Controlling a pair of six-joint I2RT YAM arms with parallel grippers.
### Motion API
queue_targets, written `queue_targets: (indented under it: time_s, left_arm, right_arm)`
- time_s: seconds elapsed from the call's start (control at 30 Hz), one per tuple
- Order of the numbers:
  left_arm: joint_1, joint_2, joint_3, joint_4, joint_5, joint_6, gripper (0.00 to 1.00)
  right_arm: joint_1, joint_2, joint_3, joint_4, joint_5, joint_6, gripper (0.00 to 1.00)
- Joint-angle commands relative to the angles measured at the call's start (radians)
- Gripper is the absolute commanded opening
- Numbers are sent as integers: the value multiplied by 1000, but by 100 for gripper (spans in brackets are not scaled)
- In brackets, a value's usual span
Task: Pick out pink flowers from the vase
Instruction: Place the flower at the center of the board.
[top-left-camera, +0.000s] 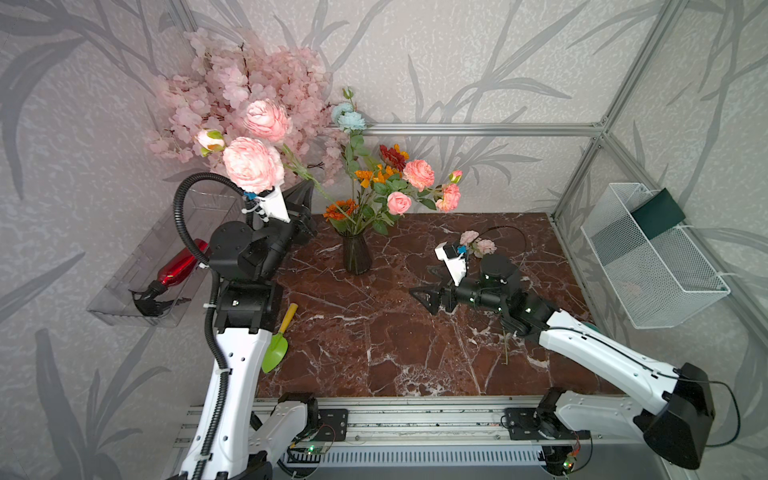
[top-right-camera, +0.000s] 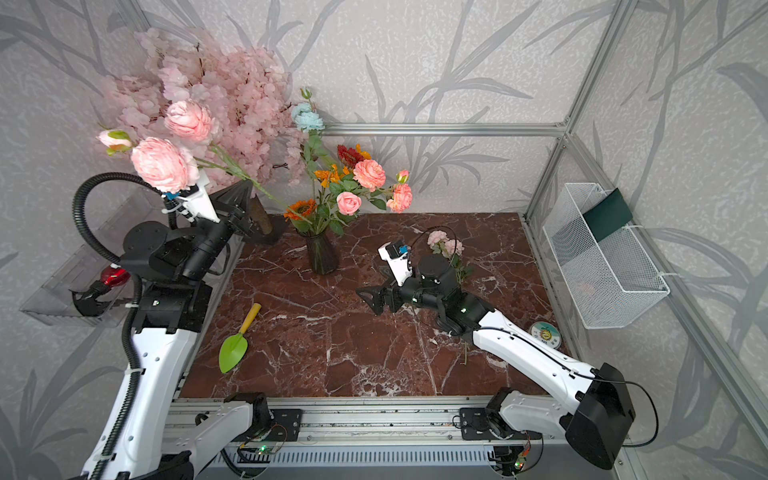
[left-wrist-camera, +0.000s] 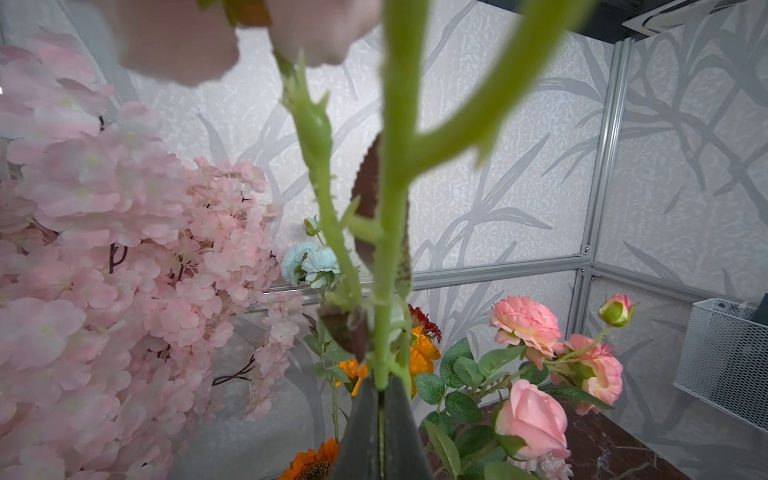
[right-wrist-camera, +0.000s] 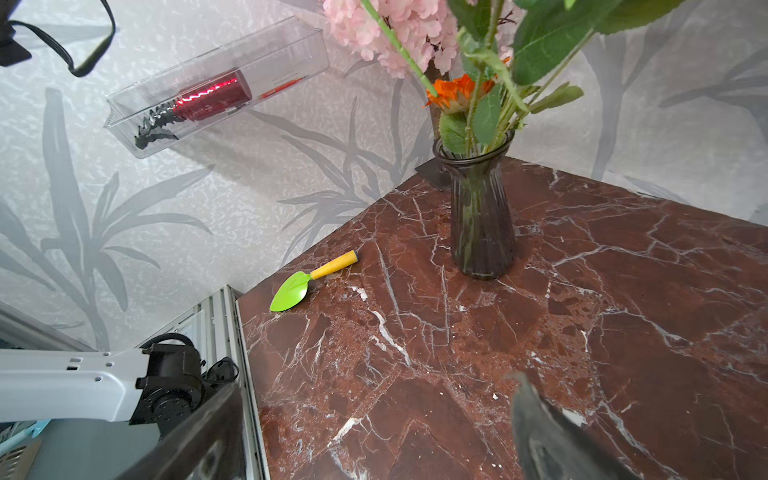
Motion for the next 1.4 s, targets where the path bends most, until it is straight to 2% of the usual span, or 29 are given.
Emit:
queue_targets:
  time_s: [0.0,0.1,0.2,0.37,0.6,0.73,1.0,1.37]
  left_arm:
    - [-1,-32,36,-177,115,-48,0]
    - [-5,-74,-19,-172,248,-70,0]
    - [-25,-120,-82,-184,288,-79,0]
    - [-77,-174,-188,-155,397,-79,0]
    - [-186,-175,-256,-170,510,-62,0]
    - [-243,-188,-304,-129,505,-77,0]
    - [-271,-171,-333,-95,549,-115,0]
    - [-320,-135,-322,-114,549,-95,0]
  right_arm:
    - [36,-41,66,-27,-9,-14,100]
    - [76,-58,88,-44,14,-15,100]
    - [101,-76,89,-31,32,-2,97]
    - [126,-68,109,-21,36,11,87]
    - [164,3,167,-13,46,12,76]
    - [180,32,172,11,50,20,72]
    - [190,76,198,20,41,23,59]
    - [195,108,234,5,38,8,39]
